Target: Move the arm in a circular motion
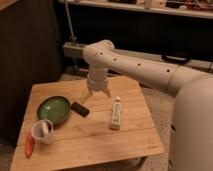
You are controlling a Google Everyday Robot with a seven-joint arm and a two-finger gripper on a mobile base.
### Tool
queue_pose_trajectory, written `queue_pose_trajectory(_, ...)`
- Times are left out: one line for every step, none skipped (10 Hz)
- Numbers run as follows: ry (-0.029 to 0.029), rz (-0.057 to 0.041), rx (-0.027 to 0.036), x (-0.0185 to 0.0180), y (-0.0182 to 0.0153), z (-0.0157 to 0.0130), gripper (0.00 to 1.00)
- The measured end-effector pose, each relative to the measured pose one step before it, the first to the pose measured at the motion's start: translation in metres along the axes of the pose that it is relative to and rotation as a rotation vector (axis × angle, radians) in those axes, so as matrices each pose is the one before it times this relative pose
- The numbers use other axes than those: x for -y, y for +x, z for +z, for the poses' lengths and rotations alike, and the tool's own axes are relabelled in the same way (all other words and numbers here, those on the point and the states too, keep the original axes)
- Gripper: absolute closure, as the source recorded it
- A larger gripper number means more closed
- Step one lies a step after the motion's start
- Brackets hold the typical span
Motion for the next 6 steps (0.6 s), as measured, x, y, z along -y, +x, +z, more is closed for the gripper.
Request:
queue_pose_trajectory(-0.00734,0.01513,-0.00498,-0.00926,-0.00468,-0.00396,0.2)
queue_pose_trajectory(-0.01286,0.02992,-0.00781,-0.02009,-0.0137,-0.00646,0.2)
queue_pose_trajectory(-0.00855,0.02921,-0.00813,-0.0183,-0.01221,-0.00554,0.2)
queue_pose_trajectory(-0.00682,0.01918,-0.00517,-0.01218,-0.0079,-0.00331,0.2)
queue_pose_trajectory(-0.01211,0.03355,-0.00767,-0.01933,-0.01245,-0.00513,0.2)
queue_pose_trajectory(-0.00901,0.03065,-0.00483,-0.01421,-0.00831,-0.0031,0.2)
